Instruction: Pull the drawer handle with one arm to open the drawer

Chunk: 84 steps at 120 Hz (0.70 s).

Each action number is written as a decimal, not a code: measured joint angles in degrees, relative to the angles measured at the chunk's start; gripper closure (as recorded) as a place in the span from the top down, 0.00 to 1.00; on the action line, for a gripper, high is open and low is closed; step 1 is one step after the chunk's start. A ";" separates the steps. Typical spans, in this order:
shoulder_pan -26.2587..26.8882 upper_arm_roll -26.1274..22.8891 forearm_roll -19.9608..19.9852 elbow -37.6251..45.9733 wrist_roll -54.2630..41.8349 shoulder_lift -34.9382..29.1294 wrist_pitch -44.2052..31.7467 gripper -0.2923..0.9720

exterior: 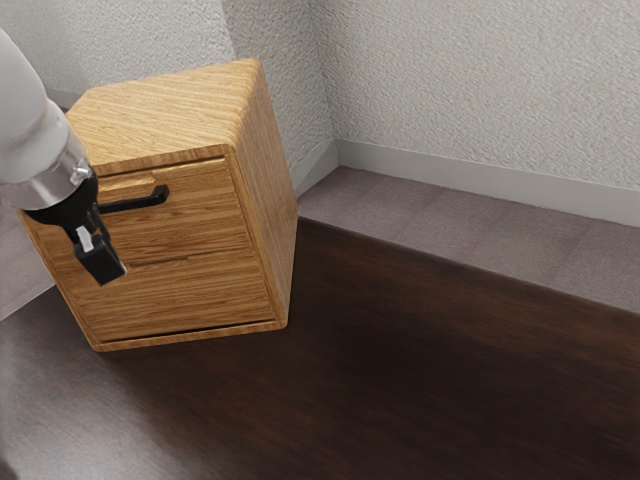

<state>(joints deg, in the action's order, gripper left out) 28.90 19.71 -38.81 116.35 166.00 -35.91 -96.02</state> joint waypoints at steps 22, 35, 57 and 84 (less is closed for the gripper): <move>6.91 9.02 -1.84 -1.21 0.00 1.09 -2.20 0.77; 12.69 14.99 -3.76 -2.93 0.00 1.16 -2.83 0.77; 16.15 18.40 -5.87 -4.63 0.00 1.11 -3.36 0.77; 20.07 21.90 -5.18 -5.64 0.00 1.07 -4.04 0.77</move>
<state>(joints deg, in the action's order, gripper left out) 48.97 41.61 -43.98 110.72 166.00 -34.84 -100.06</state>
